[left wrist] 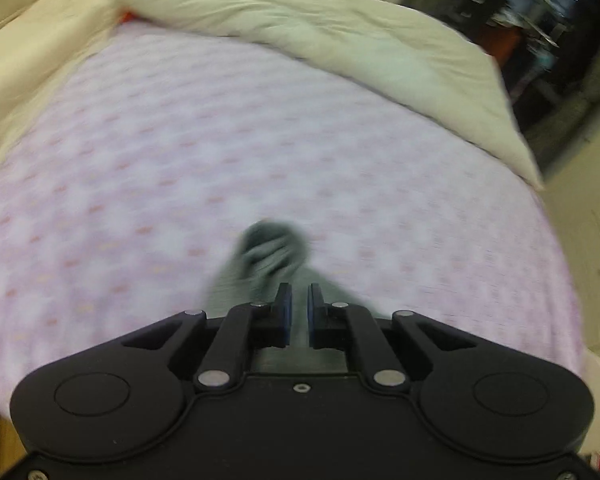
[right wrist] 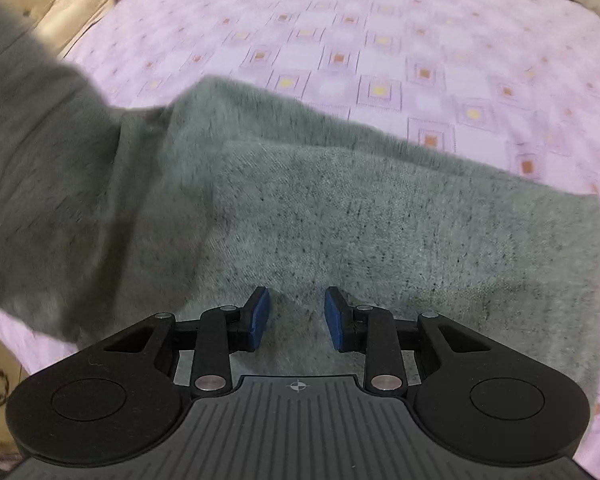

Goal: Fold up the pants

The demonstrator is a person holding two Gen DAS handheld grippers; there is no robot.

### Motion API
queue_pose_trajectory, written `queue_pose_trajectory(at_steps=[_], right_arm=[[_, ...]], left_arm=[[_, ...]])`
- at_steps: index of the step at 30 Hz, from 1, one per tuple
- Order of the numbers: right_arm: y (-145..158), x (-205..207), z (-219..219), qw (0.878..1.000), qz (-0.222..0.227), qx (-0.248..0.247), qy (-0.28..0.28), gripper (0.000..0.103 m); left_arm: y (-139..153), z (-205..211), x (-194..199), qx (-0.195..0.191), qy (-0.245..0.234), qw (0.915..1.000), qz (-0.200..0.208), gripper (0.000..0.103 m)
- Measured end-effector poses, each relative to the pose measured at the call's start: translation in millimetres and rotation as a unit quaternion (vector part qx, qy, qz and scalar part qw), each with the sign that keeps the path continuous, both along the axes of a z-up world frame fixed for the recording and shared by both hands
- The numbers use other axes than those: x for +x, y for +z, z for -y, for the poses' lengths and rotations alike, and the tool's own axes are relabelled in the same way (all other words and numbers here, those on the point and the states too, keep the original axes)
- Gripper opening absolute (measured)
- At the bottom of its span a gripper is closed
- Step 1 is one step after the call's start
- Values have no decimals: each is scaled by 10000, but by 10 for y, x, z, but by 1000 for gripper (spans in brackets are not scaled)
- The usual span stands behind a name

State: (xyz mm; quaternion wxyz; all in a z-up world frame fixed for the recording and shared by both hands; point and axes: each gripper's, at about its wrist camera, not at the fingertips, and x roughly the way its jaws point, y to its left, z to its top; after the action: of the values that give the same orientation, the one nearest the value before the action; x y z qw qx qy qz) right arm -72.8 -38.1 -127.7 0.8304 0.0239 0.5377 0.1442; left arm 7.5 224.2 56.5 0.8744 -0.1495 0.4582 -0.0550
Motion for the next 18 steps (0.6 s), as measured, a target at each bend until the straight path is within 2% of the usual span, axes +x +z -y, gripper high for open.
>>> queue_pose_trajectory(at_steps=[2, 4, 7, 10, 14, 16, 17, 18], right_arm=[[39, -19, 62, 9999, -47, 153, -14, 30], [77, -25, 134, 9996, -89, 258, -94, 30], [106, -30, 200, 9991, -165, 307, -229, 30], [176, -33, 208, 9989, -187, 233, -367, 30], [368, 33, 1, 9997, 56, 95, -239, 33], [462, 67, -261, 9997, 218, 110, 24, 40], [521, 74, -427, 9993, 301, 107, 170, 41], [563, 87, -582, 9988, 358, 109, 305, 42]], left_arm=[[-12, 240, 30, 53, -258, 9996, 27, 16], [-110, 387, 49, 183, -360, 9992, -56, 16], [-406, 399, -10, 233, -442, 9979, -412, 17], [-816, 376, -150, 456, -597, 9931, -901, 17], [-1249, 63, -359, 591, -430, 9860, -1498, 18], [-1332, -174, -431, 550, -179, 9846, -1648, 18], [-1354, -326, -465, 541, -31, 9842, -1684, 20], [-1343, -476, -484, 560, 107, 9842, -1674, 29]])
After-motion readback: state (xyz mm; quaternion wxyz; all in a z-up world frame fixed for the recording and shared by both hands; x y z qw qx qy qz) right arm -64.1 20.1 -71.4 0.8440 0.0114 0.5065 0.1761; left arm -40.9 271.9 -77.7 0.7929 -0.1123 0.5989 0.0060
